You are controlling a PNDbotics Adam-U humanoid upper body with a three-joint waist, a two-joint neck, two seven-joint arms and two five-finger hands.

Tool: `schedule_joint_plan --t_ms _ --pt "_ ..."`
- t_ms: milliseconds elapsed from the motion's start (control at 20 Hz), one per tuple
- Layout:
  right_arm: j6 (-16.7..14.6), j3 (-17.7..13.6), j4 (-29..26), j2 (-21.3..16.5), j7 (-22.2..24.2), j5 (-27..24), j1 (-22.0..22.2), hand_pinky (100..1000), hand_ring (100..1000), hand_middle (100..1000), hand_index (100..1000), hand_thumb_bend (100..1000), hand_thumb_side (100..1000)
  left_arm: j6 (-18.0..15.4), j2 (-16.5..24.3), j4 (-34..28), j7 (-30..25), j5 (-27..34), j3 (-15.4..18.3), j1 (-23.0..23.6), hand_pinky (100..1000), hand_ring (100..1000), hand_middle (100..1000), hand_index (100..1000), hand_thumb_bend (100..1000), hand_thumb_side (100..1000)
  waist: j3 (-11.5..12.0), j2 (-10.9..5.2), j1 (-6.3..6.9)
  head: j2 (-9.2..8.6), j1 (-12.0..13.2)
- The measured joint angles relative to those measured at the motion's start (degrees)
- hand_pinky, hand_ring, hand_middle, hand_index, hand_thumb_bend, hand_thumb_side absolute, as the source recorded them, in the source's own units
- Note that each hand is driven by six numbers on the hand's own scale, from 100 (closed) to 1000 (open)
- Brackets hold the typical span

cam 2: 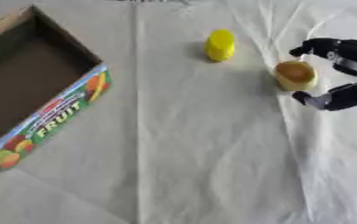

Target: Pick up objects on the table and place them in the box.

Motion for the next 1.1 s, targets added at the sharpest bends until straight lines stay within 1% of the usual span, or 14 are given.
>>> schedule_joint_plan --t_ms 150,300,550,700,800,850,1100 --pt "0.08 0.0 0.57 0.17 -0.58 1.47 -0.04 953 1000 876 948 382 461 -0.01 0.0 0.0 -0.15 0.13 -0.01 0.0 789 790 790 863 100 302 0.05 0.04 0.0 -0.01 -0.01" --pt "-0.01 0.04 1.58 0.47 -0.69 2.57 -0.29 951 1000 872 946 373 458 0.02 -0.01 0.0 -0.3 0.31 -0.01 0.0 789 790 790 862 100 304 0.05 0.21 0.02 -0.02 -0.04" --pt "-0.07 0.12 3.94 1.02 -0.74 3.14 -1.31 946 1000 863 942 330 445 0.04 -0.02 0.0 -0.38 0.37 -0.03 0.0 789 791 789 862 100 309 0.14 0.46 0.11 -0.08 -0.21" --pt "-0.06 0.38 5.37 1.4 -0.74 3.25 -1.89 939 1000 850 939 273 420 0.03 -0.03 0.0 -0.41 0.4 -0.04 -0.01 789 791 788 862 100 310 0.23 0.71 0.17 -0.26 -0.26" --pt "-0.03 0.4 6.35 1.69 -0.71 3.24 -2.22 939 1000 850 939 273 420 0.03 -0.03 0.0 -0.42 0.48 -0.04 -0.02 789 791 788 862 100 310 0.39 0.73 0.18 -0.33 -0.31" --pt "-0.03 0.4 6.77 1.84 -0.71 3.23 -2.43 928 1000 840 933 201 383 0.03 -0.04 0.0 -0.43 0.51 -0.04 -0.02 789 792 786 861 100 316 0.39 0.74 0.18 -0.43 -0.38" --pt "-0.06 0.41 8.45 2.28 -0.69 2.36 -3.1 924 1000 844 926 190 385 0.26 -0.13 0.0 -0.66 0.55 -0.07 -0.02 789 792 785 861 100 320 0.42 1.03 0.28 -0.46 -0.48"
